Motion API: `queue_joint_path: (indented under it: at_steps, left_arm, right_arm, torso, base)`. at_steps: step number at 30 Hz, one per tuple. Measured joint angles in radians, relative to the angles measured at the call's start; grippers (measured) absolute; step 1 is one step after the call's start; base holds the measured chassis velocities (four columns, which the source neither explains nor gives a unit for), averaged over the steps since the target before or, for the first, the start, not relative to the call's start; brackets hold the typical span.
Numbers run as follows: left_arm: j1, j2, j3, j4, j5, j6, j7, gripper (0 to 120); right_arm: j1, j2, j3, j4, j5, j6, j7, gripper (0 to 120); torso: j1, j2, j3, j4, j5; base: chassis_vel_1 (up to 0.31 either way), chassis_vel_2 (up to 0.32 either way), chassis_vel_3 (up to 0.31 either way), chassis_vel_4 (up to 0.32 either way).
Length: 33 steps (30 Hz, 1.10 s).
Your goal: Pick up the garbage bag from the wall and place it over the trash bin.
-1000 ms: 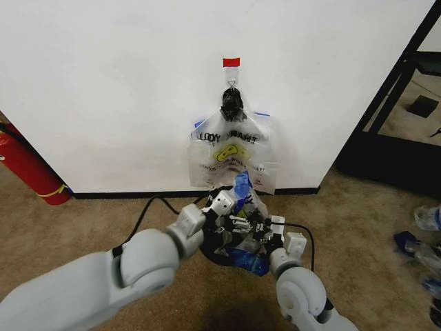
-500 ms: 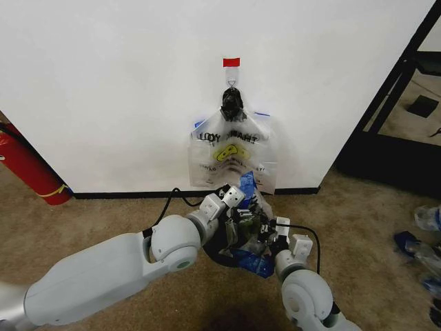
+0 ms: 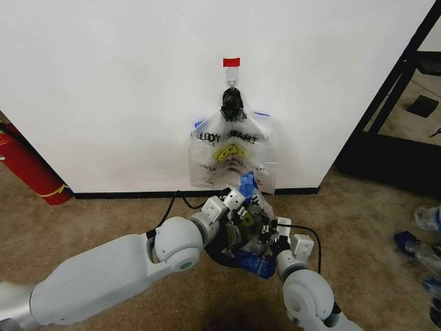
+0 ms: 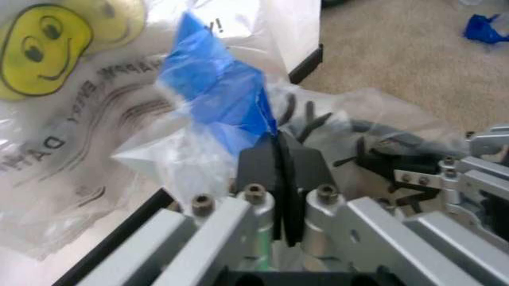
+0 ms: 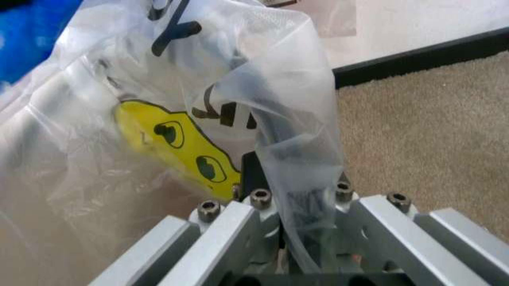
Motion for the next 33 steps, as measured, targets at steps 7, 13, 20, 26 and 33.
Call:
queue_joint_path:
  at_steps: [7,13,20,26,33]
  left_arm:
    - [0.033,0.021,-0.087,-0.028,-0.088,0.016,-0.045,0]
    - [0.039,0.049,-0.157,-0.019,-0.225,0.061,-0.099,0]
    - [0.087,0.083,-0.239,0.038,-0.299,0.093,-0.121,0]
    - [0.141,0.115,-0.313,0.074,-0.326,0.101,-0.111,0]
    - [0.276,0.199,-0.459,0.060,-0.338,0.109,-0.068,0]
  right_arm:
    - [-0.016,-0.011,0.010,-0.003,0.001,0.009,-0.014,0]
    - [-0.031,-0.025,0.016,-0.001,0.004,0.022,-0.036,0]
    - [-0.037,-0.031,0.008,0.009,0.019,0.026,-0.056,0]
    - [-0.046,-0.036,0.010,0.019,0.025,0.037,-0.078,0]
    - [-0.040,-0.053,0.008,0.011,0.036,0.070,-0.133,0]
  torso:
    - [0.000,0.000,0.000,0.0000,0.0000]
    - [0.000,0.000,0.000,0.0000,0.0001]
    - [0.000,0.000,0.000,0.0001,0.0000]
    - [0.000,0.000,0.000,-0.0003,-0.0001]
    - [0.000,0.000,0.000,0.0007,0.0001]
  base:
    - [0.000,0.000,0.000,0.000]
    - [0.000,0.000,0.000,0.000]
    - [0.000,0.000,0.000,0.000]
    - [0.000,0.000,0.000,0.000]
    - [0.000,0.000,0.000,0.000]
